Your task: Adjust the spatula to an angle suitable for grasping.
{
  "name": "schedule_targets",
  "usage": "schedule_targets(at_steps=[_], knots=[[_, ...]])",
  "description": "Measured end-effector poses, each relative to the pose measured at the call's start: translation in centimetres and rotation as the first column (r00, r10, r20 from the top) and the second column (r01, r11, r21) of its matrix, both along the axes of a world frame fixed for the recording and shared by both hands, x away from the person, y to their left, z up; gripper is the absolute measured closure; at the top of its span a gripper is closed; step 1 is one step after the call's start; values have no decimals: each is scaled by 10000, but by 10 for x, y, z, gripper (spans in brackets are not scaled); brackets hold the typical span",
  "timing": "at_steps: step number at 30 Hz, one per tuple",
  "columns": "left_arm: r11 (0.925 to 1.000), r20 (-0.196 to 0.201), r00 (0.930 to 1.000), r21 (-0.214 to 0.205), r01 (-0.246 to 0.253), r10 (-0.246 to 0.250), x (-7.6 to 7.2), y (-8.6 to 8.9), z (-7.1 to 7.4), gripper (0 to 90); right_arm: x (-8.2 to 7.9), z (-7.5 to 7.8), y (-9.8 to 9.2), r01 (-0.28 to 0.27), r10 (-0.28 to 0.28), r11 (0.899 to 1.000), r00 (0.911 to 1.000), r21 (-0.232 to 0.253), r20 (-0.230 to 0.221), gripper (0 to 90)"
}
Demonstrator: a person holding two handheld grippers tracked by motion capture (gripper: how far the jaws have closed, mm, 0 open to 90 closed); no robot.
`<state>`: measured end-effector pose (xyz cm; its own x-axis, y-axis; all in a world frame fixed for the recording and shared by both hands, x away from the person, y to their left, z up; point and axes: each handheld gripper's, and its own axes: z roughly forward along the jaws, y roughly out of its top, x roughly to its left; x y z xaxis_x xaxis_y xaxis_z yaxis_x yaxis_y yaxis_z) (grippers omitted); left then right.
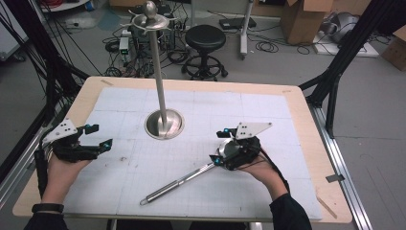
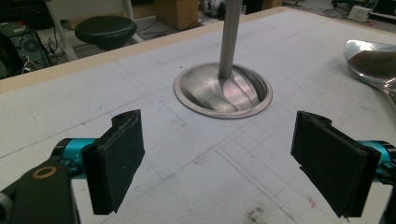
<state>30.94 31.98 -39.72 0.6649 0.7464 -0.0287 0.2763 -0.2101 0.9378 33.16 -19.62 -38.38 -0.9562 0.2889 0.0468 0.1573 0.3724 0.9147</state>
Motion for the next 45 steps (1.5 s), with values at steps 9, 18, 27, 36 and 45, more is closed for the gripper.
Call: schedule_targets(at_steps=[9, 18, 27, 36, 45], knots=[[10000, -4, 10000, 9, 19, -19, 0, 0, 0, 176, -1, -11, 23, -631, 622, 9957, 9979, -683, -159, 115], [10000, -36, 10000, 75, 6, -6, 0, -1, -1, 177, -4, -26, 41, -1547, 1443, 9774, 9863, -1444, -801, 144], [9999, -49, 10000, 119, 7, -7, 1, -1, -1, 177, -5, -41, 53, -2092, 1856, 9481, 9756, -2395, -1175, 162], [9999, -84, 9999, 133, 58, -56, 1, -1, -1, 176, 0, -51, 55, -2355, 1986, 9261, 9685, -2948, -1500, 254], [9998, -129, 9999, 164, 64, -62, 1, -2, -2, 177, 1, -56, 62, -2631, 2190, 9017, 9621, -3432, -1624, 326]])
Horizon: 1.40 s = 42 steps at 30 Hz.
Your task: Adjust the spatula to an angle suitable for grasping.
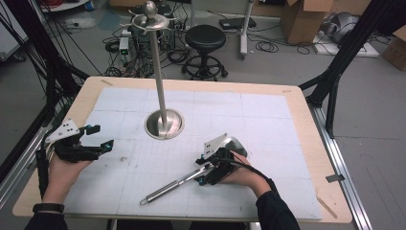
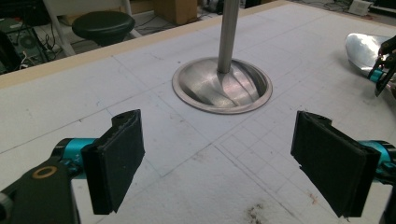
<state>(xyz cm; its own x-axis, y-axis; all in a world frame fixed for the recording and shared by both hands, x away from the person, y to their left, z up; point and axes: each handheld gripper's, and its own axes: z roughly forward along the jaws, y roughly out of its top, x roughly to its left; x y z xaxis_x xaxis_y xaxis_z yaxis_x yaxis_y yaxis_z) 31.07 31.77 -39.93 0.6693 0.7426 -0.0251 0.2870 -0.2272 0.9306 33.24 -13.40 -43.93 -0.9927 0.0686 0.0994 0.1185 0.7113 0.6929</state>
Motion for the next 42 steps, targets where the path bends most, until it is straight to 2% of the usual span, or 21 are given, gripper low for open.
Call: schedule_targets(at_steps=[2, 4, 7, 11, 18, 23, 25, 28, 30, 33, 34, 36, 40, 42], knots=[[10000, 10, 10000, 6, -18, 18, 0, 0, 0, 177, 0, 0, 3, -100, 101, 9999, 9999, -82, 79, 364], [10000, 8, 10000, 13, 0, 0, 0, 0, 0, 177, -1, -1, 5, -208, 213, 9991, 9997, -364, 154, 394], [10000, -2, 10000, 14, -7, 7, 0, 0, 0, 177, 0, 0, 5, -173, 188, 9990, 9991, -415, 371, 469], [10000, 4, 10000, -3, 7, -7, 0, -1, 0, 177, -1, 1, 5, -289, 316, 9982, 9982, -523, 515, 517], [10000, -7, 10000, 2, 11, -11, 0, -1, 0, 178, -3, 4, 8, -568, 643, 9943, 9945, -903, 823, 542], [10000, -21, 10000, 20, -11, 11, 0, 0, 0, 178, -5, 6, 8, -787, 888, 9922, 9905, -969, 1049, 573], [10000, -13, 10000, 3, -11, 11, 0, 0, 0, 178, -5, 8, 7, -776, 847, 9935, 9928, -833, 851, 614], [10000, -40, 10000, -5, -6, 6, 0, 0, -1, 178, -6, 12, 7, -832, 904, 9931, 9920, -826, 876, 644], [10000, -33, 10000, 4, 13, -13, 0, -1, 0, 178, -7, 12, 8, -982, 1070, 9914, 9888, -863, 1041, 642], [10000, -32, 10000, 20, 11, -11, 0, 0, 0, 179, -9, 8, 10, -1089, 1239, 9876, 9829, -1129, 1364, 541], [10000, -45, 10000, 32, 3, -3, 0, 0, 0, 179, -9, 7, 11, -1194, 1381, 9851, 9781, -1238, 1554, 539], [10000, -51, 10000, 33, 10, -10, 0, 0, -1, 179, -9, 6, 12, -1284, 1448, 9845, 9794, -1190, 1411, 576], [10000, -77, 10000, 60, 31, -30, 1, -1, -1, 179, -5, 6, 12, -1254, 1403, 9842, 9830, -1246, 1188, 584], [10000, -85, 10000, 84, 42, -41, 0, -2, -1, 179, -4, 7, 13, -1331, 1488, 9821, 9821, -1336, 1158, 591]])
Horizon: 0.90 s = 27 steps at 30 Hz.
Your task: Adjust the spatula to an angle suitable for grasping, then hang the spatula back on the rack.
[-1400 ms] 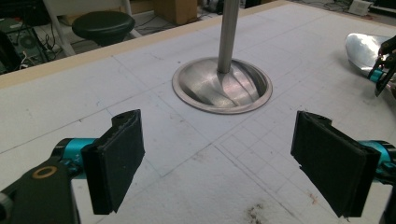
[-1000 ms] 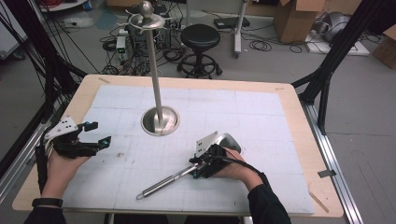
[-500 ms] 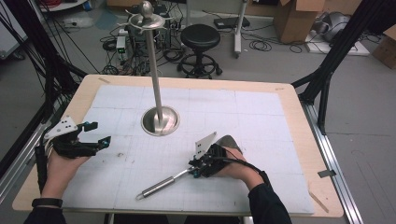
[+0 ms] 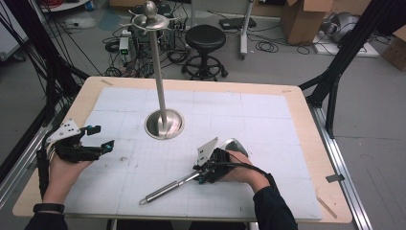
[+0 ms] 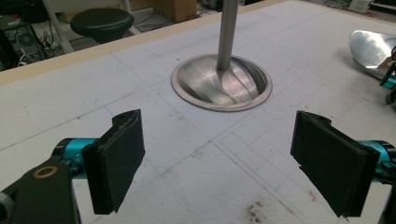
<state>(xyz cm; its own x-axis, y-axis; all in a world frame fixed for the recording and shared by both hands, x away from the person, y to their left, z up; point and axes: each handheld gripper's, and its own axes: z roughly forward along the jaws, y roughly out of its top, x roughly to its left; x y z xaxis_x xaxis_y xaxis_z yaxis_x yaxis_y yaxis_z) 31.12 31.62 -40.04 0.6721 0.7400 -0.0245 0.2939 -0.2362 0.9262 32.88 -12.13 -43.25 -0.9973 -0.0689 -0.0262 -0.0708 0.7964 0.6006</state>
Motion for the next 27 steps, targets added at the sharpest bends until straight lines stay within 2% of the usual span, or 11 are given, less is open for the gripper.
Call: schedule_targets(at_steps=[3, 4, 11, 14, 16, 19, 27], knots=[[10000, 34, 10000, -44, -15, 15, -1, 1, 1, 179, -1, 1, 2, -67, 67, 9999, 10000, -125, 20, 600], [10000, 31, 10000, -58, -28, 28, -1, 1, 1, 179, -1, 2, 3, -143, 146, 9997, 9998, -213, 161, 600], [10000, -13, 10000, -26, -51, 51, 0, 2, -1, 179, 0, 1, 2, -97, 97, 9998, 10000, -183, 0, 591], [9999, 22, 10000, -90, -56, 56, 0, 2, -1, 179, -1, 2, 3, -121, 124, 9997, 9998, -189, 127, 564], [9999, 80, 9999, -131, -61, 62, 1, 2, 0, 179, -2, 2, 3, -89, 94, 9998, 9993, -153, 364, 527], [9998, 77, 9999, -190, -76, 77, 1, 3, 0, 180, -1, 2, 3, -105, 110, 9999, 9992, -125, 385, 527], [10000, 11, 10000, -84, -39, 40, -1, 3, 0, 180, 0, 1, 2, -171, 171, 9998, 9999, -111, -7, 586]])
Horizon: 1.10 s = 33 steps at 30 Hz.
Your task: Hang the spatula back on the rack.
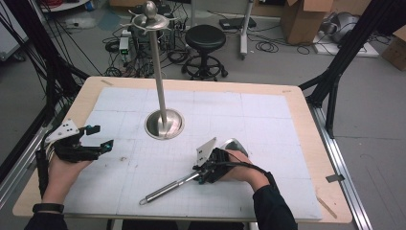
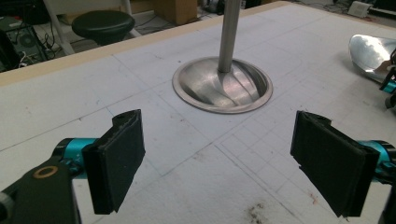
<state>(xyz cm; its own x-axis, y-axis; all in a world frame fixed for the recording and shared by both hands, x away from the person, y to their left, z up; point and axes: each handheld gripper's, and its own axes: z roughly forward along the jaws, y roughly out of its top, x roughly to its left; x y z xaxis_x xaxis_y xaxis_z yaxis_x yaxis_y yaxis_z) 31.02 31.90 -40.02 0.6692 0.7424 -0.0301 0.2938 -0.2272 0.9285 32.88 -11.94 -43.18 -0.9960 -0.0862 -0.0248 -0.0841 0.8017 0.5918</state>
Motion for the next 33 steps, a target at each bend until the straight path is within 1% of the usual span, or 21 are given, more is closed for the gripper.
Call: schedule_targets(at_steps=[3, 4, 5, 6, 7, 11, 14, 15, 21, 22, 24, 25, 27, 28, 29, 31, 32, 33], knots=[[10000, 66, 10000, -60, -5, 5, -2, 0, 1, 180, 0, 0, 0, -17, 17, 10000, 10000, -10, -20, 585], [10000, 93, 10000, -31, -11, 11, -3, 0, 2, 180, 0, 0, 0, -7, 7, 10000, 10000, -10, 78, 584], [9999, 82, 10000, -102, -4, 5, -3, 0, 2, 180, 0, 0, 0, -4, 4, 10000, 10000, -24, 83, 582], [10000, 106, 9999, -48, -25, 26, -3, 1, 2, 180, 0, 1, 0, 18, -18, 9999, 10000, -101, 56, 580], [10000, 104, 9999, -76, -43, 44, -3, 1, 2, 180, 0, 0, 0, 11, -11, 10000, 10000, -11, 51, 580], [10000, 54, 10000, -15, -7, 7, -3, 0, 1, 180, 0, 0, 0, -3, 3, 10000, 10000, 1, 64, 583], [10000, 55, 10000, -33, 18, -18, -2, -1, 1, 180, 1, 0, 0, -16, 16, 10000, 10000, 14, -58, 589], [10000, 48, 10000, -28, 18, -18, -2, -1, 1, 180, 2, -1, 0, -30, 30, 9999, 10000, 103, -35, 589], [10000, 34, 10000, -37, -4, 4, -2, 0, 1, 180, 2, -1, 0, -78, 78, 9999, 10000, 107, -13, 600], [10000, 32, 10000, -28, 5, -5, -2, 0, 1, 180, 1, -1, 0, -91, 92, 9999, 9999, 57, -42, 602], [10000, 16, 10000, 8, 20, -20, -2, 0, 1, 180, 1, 0, 0, -100, 100, 9999, 9999, 60, 61, 605], [10000, 8, 10000, 22, 25, -25, -2, 0, 1, 180, 0, 0, 0, -93, 93, 10000, 9999, -17, 60, 607], [10000, -5, 10000, 30, 21, -21, -3, 0, 1, 180, -1, 0, 1, -96, 96, 10000, 9999, 9, 106, 612], [10000, -12, 10000, 87, 31, -31, -3, 1, 1, 180, -1, 0, 1, -100, 101, 9999, 9998, -35, 147, 631], [10000, 0, 10000, 53, 25, -25, -4, 1, 1, 180, -2, 2, 2, -126, 130, 9996, 9998, -252, 174, 651], [10000, 15, 10000, 23, 5, -5, -5, 1, 1, 180, -4, 3, 5, -235, 242, 9991, 9995, -351, 188, 681], [10000, 26, 10000, 2, -11, 11, -5, 2, 1, 180, -5, 4, 5, -315, 327, 9984, 9992, -463, 237, 686], [10000, 32, 10000, -3, -6, 6, -5, 2, 1, 180, -5, 4, 5, -322, 338, 9984, 9989, -469, 335, 687]])
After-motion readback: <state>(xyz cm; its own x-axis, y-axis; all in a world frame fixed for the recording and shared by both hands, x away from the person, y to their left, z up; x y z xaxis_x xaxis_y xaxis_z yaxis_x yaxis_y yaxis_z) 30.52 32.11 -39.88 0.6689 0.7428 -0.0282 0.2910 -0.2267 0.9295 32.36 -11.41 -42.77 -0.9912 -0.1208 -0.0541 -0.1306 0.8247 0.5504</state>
